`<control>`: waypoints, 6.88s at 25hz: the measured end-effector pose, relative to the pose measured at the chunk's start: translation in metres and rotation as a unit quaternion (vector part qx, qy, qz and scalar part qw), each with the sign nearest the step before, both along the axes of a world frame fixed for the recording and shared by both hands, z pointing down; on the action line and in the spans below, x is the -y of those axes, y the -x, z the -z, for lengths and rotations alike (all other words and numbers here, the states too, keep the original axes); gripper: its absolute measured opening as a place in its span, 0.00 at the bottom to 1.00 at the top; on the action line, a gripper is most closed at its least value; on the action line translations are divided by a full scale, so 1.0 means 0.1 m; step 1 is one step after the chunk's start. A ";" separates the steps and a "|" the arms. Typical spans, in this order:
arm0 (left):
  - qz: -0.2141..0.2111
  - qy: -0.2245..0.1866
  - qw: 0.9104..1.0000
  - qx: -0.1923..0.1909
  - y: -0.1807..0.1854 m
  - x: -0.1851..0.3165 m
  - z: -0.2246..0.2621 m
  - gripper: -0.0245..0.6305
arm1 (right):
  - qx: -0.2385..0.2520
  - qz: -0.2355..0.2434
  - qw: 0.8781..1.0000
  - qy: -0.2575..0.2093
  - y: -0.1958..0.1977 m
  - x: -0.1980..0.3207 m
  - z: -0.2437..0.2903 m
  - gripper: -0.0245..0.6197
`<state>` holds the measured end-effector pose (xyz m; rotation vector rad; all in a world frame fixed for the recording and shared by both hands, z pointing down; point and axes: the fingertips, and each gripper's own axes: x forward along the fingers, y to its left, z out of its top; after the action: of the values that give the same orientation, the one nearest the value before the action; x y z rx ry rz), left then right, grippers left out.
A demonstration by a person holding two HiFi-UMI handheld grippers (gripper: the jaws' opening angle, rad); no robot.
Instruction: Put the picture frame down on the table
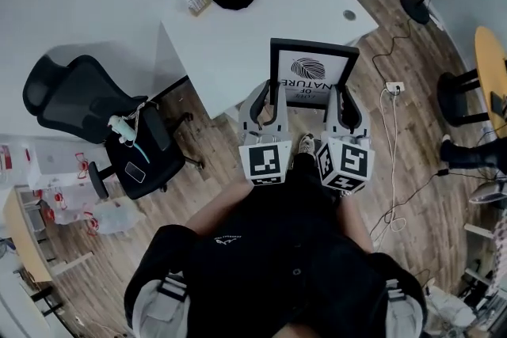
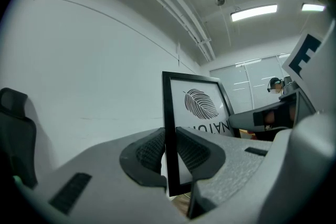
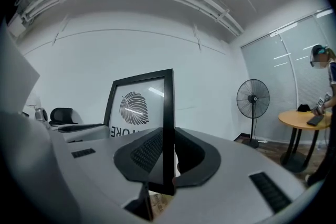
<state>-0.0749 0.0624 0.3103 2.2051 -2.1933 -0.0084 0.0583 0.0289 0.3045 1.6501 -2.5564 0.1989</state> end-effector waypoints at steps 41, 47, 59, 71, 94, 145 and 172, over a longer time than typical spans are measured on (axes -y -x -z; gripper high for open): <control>0.103 0.043 0.994 -0.012 -0.43 2.36 -0.34 0.15 | -0.012 0.103 0.994 0.042 -0.33 2.64 -0.37 0.14; 0.094 0.068 0.993 -0.019 -0.21 2.74 -0.53 0.15 | -0.021 0.094 0.993 0.069 -0.12 2.99 -0.56 0.14; 0.076 0.130 0.988 -0.025 0.21 3.39 -1.03 0.15 | -0.030 0.082 0.987 0.136 0.28 3.60 -1.09 0.14; 0.054 0.217 0.974 -0.046 0.54 3.93 -1.79 0.15 | -0.050 0.066 0.971 0.223 0.60 4.11 -1.86 0.14; 0.034 0.392 0.912 -0.114 0.84 4.28 -3.20 0.15 | -0.088 0.050 0.917 0.385 0.87 4.41 -3.24 0.14; 0.005 0.519 0.837 -0.173 0.89 4.12 -4.24 0.15 | -0.111 0.053 0.876 0.466 0.92 4.26 -4.28 0.14; 0.020 0.501 0.853 -0.148 0.83 3.86 -3.91 0.05 | -0.093 0.059 0.884 0.454 0.72 4.08 -3.91 0.04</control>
<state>-0.1575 -0.3236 0.7013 1.4256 -1.5041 0.6014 -0.0133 -0.3792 0.6952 1.0620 -1.8972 0.9877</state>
